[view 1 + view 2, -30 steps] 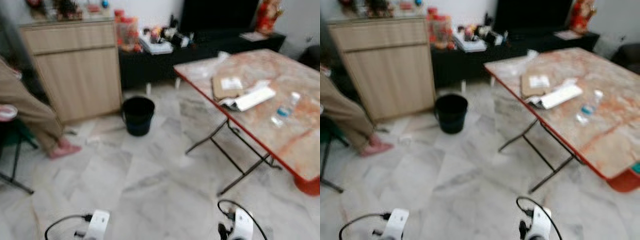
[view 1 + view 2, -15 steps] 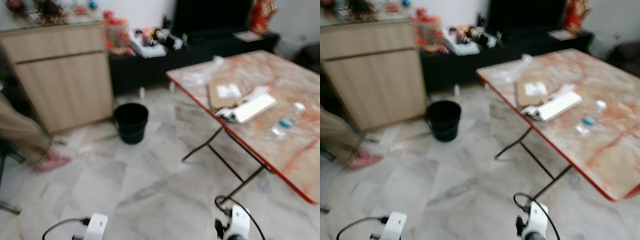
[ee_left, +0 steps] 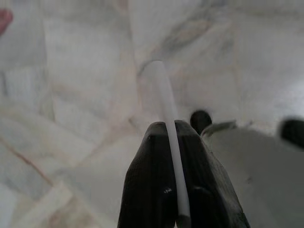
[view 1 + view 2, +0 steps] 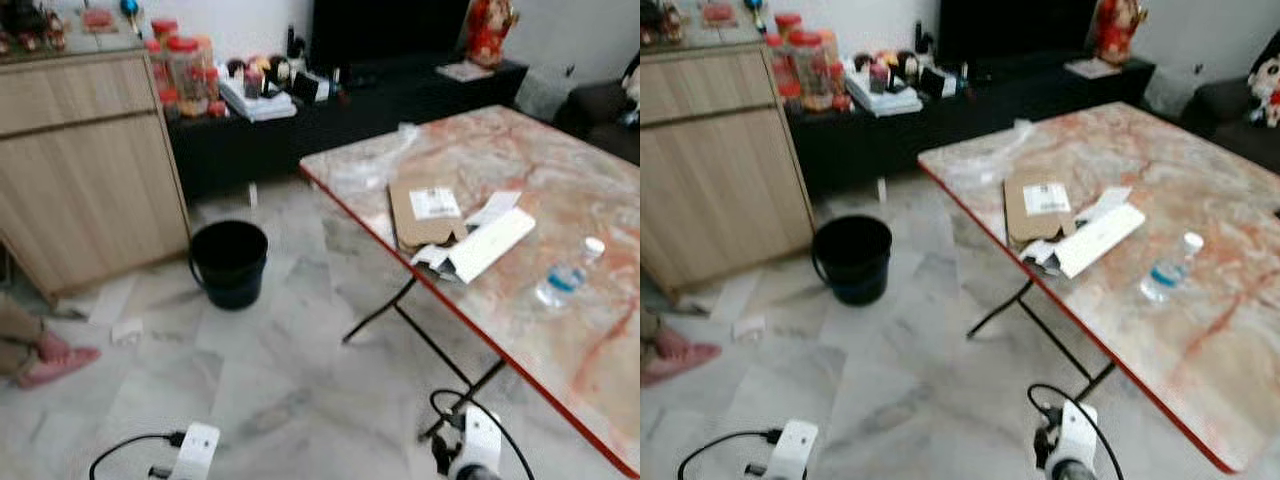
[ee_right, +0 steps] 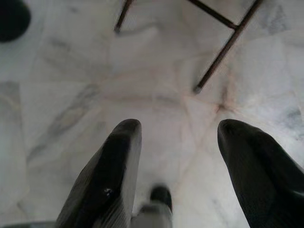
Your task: Picking trash to rubbish bin
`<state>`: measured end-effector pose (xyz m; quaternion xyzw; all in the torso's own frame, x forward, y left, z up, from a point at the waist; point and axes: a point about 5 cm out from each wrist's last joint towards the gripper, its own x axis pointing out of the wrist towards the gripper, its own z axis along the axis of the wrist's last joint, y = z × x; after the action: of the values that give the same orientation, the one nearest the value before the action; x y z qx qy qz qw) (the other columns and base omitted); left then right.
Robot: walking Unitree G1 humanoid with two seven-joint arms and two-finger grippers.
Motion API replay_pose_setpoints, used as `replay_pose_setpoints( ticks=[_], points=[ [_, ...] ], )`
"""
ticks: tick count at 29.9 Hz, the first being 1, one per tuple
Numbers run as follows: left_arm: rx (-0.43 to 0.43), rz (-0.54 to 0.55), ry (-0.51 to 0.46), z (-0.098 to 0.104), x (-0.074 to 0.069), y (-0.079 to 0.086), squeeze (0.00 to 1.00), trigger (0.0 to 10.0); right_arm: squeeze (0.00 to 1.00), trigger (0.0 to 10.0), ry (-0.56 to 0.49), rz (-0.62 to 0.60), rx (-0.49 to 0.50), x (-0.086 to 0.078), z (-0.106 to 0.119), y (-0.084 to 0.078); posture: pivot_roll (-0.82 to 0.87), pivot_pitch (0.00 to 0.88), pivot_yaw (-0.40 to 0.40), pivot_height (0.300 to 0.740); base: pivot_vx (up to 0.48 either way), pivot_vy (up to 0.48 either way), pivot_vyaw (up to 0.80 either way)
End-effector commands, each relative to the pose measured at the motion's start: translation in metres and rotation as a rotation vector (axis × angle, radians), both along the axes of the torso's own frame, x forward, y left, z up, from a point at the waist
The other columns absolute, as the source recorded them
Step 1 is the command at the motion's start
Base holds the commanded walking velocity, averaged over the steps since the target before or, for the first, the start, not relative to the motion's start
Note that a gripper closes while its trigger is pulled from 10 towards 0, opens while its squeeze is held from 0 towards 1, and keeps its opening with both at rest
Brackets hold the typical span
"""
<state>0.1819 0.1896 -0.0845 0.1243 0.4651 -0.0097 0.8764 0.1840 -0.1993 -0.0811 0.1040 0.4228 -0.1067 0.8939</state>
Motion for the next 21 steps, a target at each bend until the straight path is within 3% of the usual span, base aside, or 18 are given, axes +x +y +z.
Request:
replay_pose_setpoints(
  ticks=[1, 5, 13, 21],
  points=[
    [-0.028, -0.009, -0.001, 0.0, 0.0027, -0.01, 0.0, 10.0, 0.0, 10.0, 0.013, -0.06, -0.006, -0.006, -0.0011, -0.0112, 0.17, 0.0, -0.089, 0.74, 0.412, 0.0, -0.8],
    [-0.029, -0.009, -0.002, 0.0, 0.0028, -0.0101, 0.0, 10.0, 0.0, 10.0, 0.008, -0.05, -0.004, -0.0053, -0.0008, -0.0103, 0.17, 0.0, -0.089, 0.74, 0.412, 0.0, -0.8],
    [-0.037, -0.005, -0.009, 0.0004, 0.0034, -0.0107, 0.0, 10.0, 0.0, 10.0, 0.005, -0.022, -0.024, -0.0051, -0.0001, -0.0122, 0.17, 0.0, -0.089, 0.74, 0.375, 0.0, 0.0],
    [-0.056, -0.002, -0.024, 0.001, 0.0045, -0.0128, 0.0, 10.0, 0.0, 10.0, 0.024, -0.012, -0.034, -0.0104, -0.0013, -0.0192, 0.17, 0.0, -0.093, 0.74, 0.0, 0.0, 0.0]
  ],
)
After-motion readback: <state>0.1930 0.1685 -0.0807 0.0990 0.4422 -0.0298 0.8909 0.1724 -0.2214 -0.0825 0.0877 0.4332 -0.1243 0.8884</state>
